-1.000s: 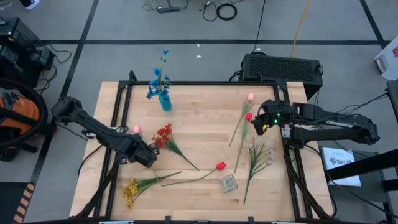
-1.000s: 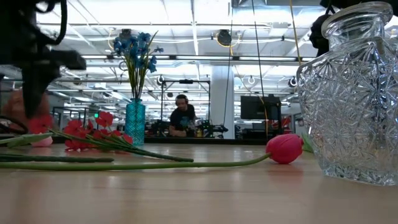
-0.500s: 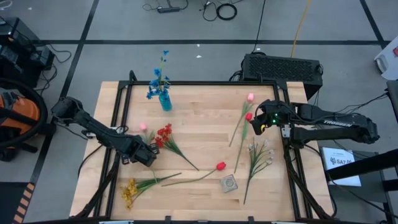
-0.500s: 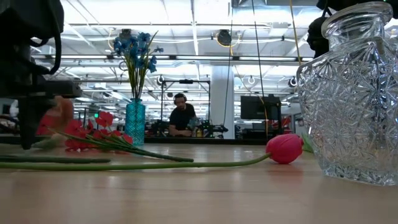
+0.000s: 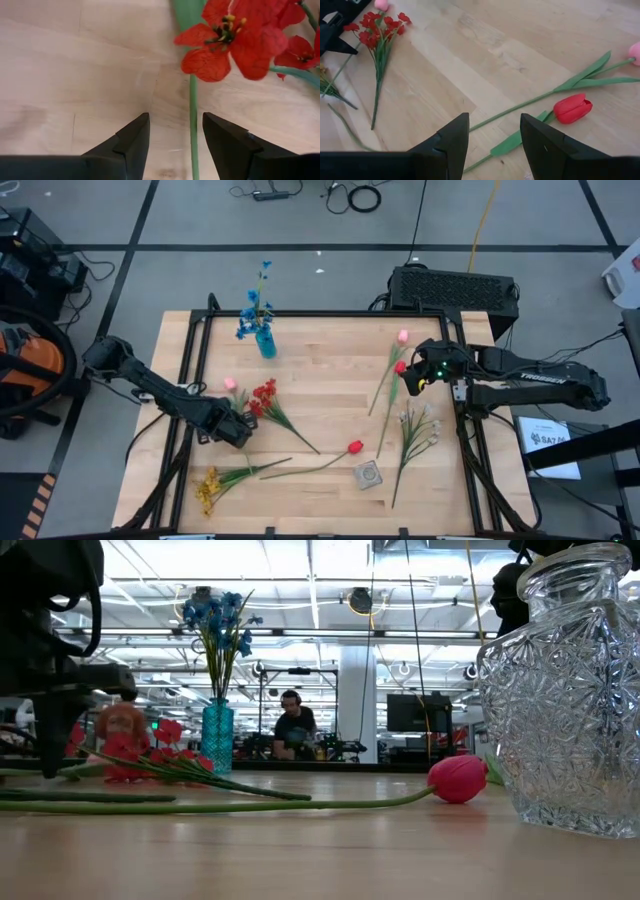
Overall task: Sort flowers into vase by color
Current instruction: Put the left pink flower into the transparent vase
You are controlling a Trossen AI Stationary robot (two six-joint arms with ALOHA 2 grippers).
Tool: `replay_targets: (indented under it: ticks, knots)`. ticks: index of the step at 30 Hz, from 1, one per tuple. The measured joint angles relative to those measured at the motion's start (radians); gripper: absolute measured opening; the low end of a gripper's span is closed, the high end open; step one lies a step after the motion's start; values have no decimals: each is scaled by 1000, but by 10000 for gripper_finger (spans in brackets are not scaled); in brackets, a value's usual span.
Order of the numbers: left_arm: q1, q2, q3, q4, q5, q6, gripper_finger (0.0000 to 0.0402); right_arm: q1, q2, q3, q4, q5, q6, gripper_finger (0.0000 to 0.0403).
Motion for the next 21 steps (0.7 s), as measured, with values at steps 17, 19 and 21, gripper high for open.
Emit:
replay_targets:
  ticks: [17, 19, 21]
  knots:
    - [-3, -2, 0, -75, -13, 148, 11, 0, 0, 0, -1, 0, 3, 169]
    - [-18, -10, 9, -81, 0, 148, 9, 1, 0, 0, -2, -1, 14, 169]
    - [-34, -23, 31, -104, 2, 146, 5, 1, 0, 0, -3, -5, 26, 169]
